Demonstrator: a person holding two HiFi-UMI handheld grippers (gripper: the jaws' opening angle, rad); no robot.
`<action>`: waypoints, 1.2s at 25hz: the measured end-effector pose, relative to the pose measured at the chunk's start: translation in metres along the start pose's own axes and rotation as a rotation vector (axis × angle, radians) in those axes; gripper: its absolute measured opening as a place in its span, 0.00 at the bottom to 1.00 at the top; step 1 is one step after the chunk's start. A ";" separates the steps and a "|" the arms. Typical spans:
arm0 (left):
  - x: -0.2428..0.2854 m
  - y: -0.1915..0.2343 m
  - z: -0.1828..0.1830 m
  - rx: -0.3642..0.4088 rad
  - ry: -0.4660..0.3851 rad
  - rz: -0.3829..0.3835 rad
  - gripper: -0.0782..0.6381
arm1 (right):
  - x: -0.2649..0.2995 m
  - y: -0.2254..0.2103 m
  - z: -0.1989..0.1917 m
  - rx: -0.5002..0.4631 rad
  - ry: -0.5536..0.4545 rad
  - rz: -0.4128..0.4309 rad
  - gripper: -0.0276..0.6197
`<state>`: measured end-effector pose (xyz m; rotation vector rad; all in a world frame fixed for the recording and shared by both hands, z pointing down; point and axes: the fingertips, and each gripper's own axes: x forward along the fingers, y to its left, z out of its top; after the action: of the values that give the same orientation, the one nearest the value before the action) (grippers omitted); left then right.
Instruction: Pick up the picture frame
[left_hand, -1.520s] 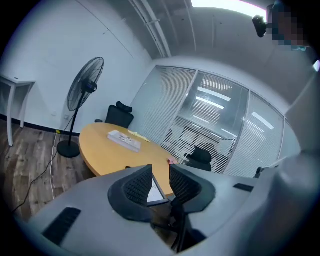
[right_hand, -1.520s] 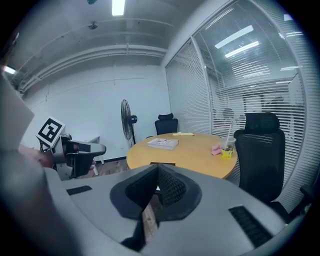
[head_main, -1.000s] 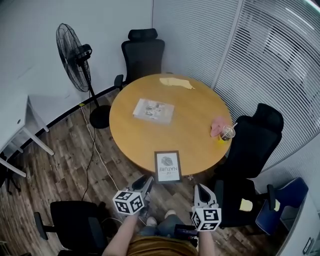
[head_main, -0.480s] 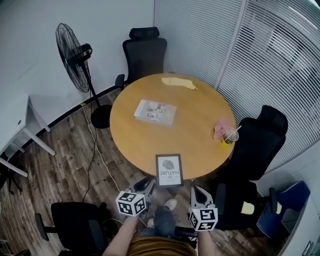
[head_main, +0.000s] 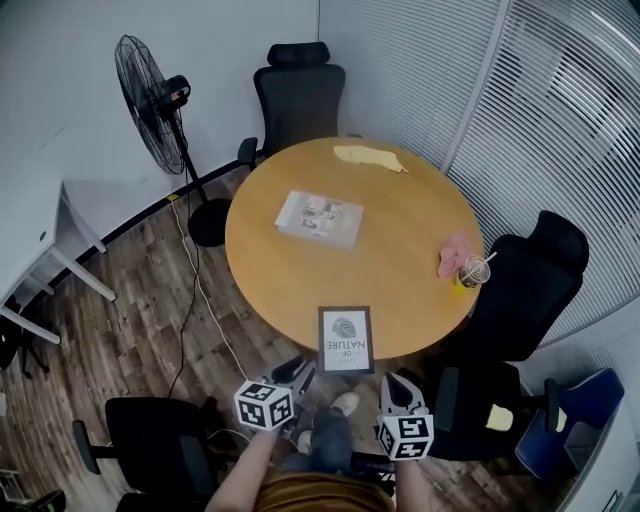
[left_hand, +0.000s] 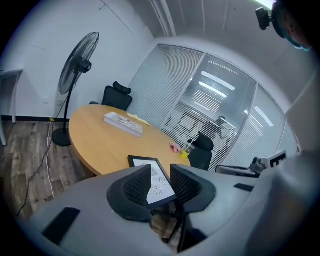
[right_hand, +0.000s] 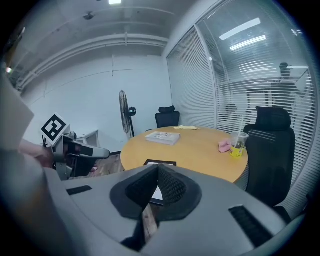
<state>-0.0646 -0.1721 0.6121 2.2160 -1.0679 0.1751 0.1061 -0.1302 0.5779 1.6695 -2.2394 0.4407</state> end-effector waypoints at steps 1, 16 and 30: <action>0.001 0.003 -0.002 -0.004 0.005 0.005 0.30 | 0.002 0.001 -0.001 -0.004 0.006 0.005 0.06; 0.036 0.038 -0.056 -0.159 0.171 0.030 0.35 | 0.041 -0.013 -0.042 -0.086 0.151 0.053 0.06; 0.088 0.049 -0.088 -0.340 0.277 -0.002 0.41 | 0.070 -0.038 -0.066 -0.094 0.239 0.094 0.06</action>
<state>-0.0294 -0.1973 0.7386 1.8268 -0.8712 0.2695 0.1277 -0.1733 0.6694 1.3908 -2.1331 0.5188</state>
